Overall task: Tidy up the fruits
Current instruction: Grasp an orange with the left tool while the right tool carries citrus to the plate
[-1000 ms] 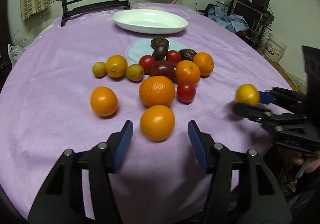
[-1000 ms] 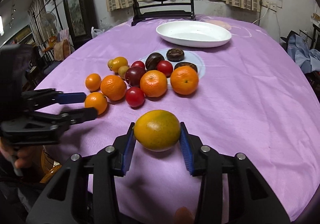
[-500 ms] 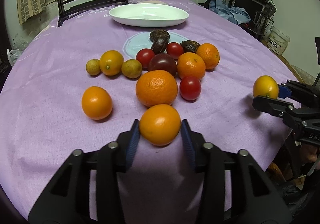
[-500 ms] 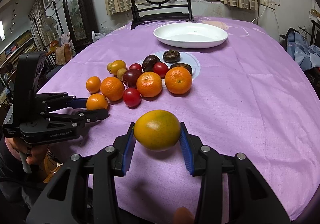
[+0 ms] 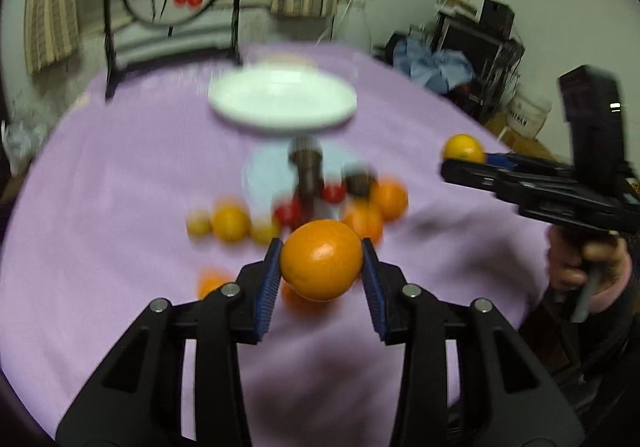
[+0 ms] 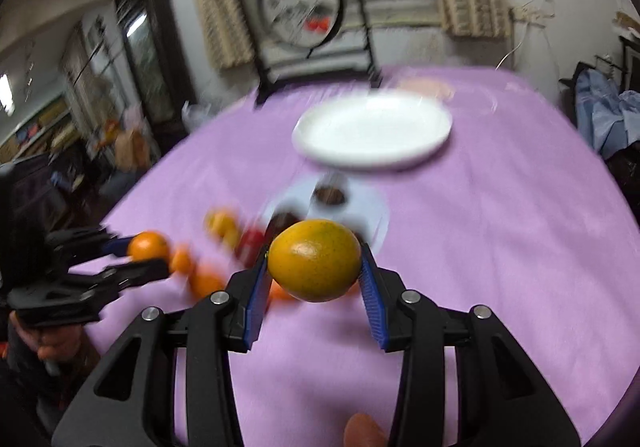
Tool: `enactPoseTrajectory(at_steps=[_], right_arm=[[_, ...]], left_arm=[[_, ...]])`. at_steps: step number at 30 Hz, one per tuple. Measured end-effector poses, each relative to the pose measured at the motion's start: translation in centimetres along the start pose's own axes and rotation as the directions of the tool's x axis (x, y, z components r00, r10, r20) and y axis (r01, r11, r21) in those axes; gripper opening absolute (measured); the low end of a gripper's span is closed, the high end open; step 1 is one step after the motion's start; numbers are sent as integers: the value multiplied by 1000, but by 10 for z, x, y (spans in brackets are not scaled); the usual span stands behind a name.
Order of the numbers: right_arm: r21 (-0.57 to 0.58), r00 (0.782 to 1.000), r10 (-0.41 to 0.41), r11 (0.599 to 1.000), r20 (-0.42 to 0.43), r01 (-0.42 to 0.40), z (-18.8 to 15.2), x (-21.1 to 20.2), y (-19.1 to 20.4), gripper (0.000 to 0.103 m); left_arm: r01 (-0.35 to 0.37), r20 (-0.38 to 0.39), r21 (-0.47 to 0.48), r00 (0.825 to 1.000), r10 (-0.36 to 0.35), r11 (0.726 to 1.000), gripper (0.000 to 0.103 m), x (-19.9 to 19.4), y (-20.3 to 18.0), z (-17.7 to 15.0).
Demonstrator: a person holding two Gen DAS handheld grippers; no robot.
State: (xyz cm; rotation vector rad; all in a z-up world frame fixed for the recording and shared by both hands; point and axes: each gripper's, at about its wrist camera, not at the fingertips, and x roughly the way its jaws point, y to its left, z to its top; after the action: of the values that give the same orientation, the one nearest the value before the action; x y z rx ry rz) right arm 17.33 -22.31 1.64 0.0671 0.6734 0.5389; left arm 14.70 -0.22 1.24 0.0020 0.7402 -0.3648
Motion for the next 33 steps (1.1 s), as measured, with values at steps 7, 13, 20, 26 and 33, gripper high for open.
enactPoseTrajectory(at_steps=[7, 13, 20, 26, 33], right_arm=[[67, 998, -57, 996, -15, 58, 84, 102, -48, 43], [72, 992, -87, 993, -95, 94, 103, 169, -77, 43], [48, 984, -83, 995, -157, 92, 98, 193, -81, 55], [65, 993, -74, 995, -89, 80, 100, 151, -75, 63], [96, 999, 1, 995, -42, 3, 48, 67, -50, 63]], left_arm=[[-47, -31, -37, 998, 46, 998, 39, 100, 35, 119], [-125, -173, -72, 979, 111, 990, 39, 189, 57, 154], [-174, -247, -82, 957, 149, 981, 41, 227, 71, 155], [-232, -152, -94, 964, 217, 968, 86, 170, 71, 149], [-235, -46, -136, 972, 231, 962, 93, 58, 56, 86]])
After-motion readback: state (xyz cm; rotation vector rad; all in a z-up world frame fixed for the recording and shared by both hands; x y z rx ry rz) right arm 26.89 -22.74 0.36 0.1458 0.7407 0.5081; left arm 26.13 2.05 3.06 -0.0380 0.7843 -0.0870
